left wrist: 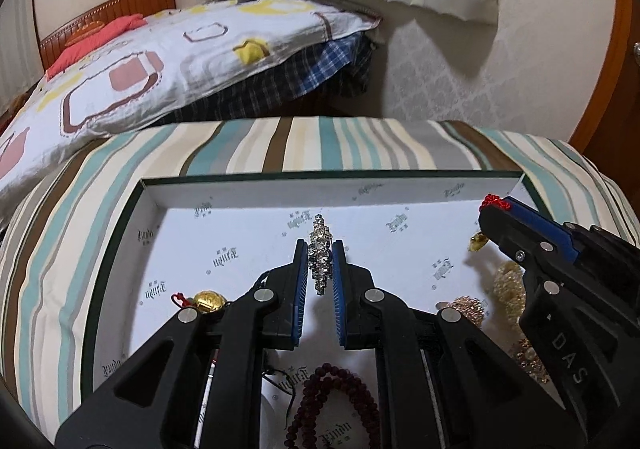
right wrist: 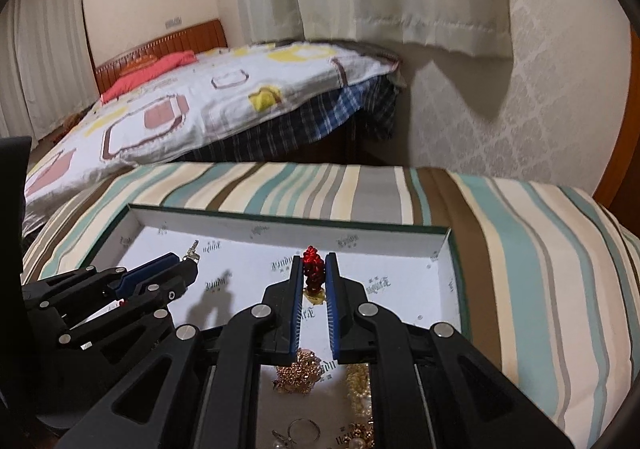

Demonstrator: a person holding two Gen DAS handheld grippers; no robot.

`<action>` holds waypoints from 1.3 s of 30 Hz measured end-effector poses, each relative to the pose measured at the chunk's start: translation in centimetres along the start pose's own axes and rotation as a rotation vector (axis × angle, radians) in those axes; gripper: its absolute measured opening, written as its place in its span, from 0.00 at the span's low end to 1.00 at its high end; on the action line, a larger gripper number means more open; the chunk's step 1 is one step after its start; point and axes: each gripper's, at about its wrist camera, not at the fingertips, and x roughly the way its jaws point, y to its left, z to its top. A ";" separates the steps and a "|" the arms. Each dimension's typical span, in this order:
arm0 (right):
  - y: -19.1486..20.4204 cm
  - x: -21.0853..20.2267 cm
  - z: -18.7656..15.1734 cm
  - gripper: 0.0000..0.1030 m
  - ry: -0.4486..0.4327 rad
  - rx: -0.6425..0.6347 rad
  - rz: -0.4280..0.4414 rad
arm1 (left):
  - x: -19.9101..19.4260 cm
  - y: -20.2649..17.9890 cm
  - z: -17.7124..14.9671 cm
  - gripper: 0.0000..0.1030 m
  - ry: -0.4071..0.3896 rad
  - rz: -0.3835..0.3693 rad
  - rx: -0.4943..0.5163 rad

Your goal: Organize jewelry

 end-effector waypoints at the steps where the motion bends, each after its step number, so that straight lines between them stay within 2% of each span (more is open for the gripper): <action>1: -0.1 0.1 0.0 0.11 0.006 0.001 -0.002 | 0.2 0.1 0.0 0.12 0.009 0.002 -0.004; 12: -0.3 1.1 0.1 0.11 0.073 0.011 -0.010 | 0.8 0.3 0.2 0.13 0.055 0.010 -0.022; 15: -0.4 1.2 0.1 0.11 0.084 0.019 -0.013 | 0.9 0.3 0.2 0.18 0.059 0.007 -0.026; 17: -0.5 1.4 0.2 0.11 0.096 0.026 -0.011 | 0.9 0.5 0.2 0.32 0.056 0.005 -0.032; 20: -0.6 1.6 0.2 0.14 0.104 0.037 -0.013 | 0.7 0.6 0.3 0.38 0.045 0.004 -0.040; 22: -0.7 1.5 0.2 0.20 0.101 0.039 -0.016 | 0.7 0.6 0.3 0.41 0.047 0.001 -0.044; 24: -0.7 1.4 0.3 0.31 0.093 0.040 -0.023 | 0.6 0.7 0.3 0.45 0.042 -0.003 -0.050; 26: -0.7 1.3 0.3 0.35 0.086 0.041 -0.029 | 0.5 0.8 0.3 0.50 0.041 -0.003 -0.054; 31: -0.9 1.0 0.3 0.40 0.068 0.054 -0.041 | 0.5 1.0 0.3 0.53 0.038 -0.004 -0.066; 34: -1.1 0.6 0.3 0.49 0.051 0.057 -0.062 | 0.3 1.4 0.2 0.58 0.034 -0.005 -0.088; 36: -1.2 0.3 0.2 0.59 0.039 0.050 -0.081 | 0.0 1.7 0.1 0.61 0.025 -0.006 -0.096; 39: -1.2 -0.3 -0.2 0.63 0.031 0.046 -0.094 | -0.5 2.0 -0.1 0.63 0.017 -0.004 -0.094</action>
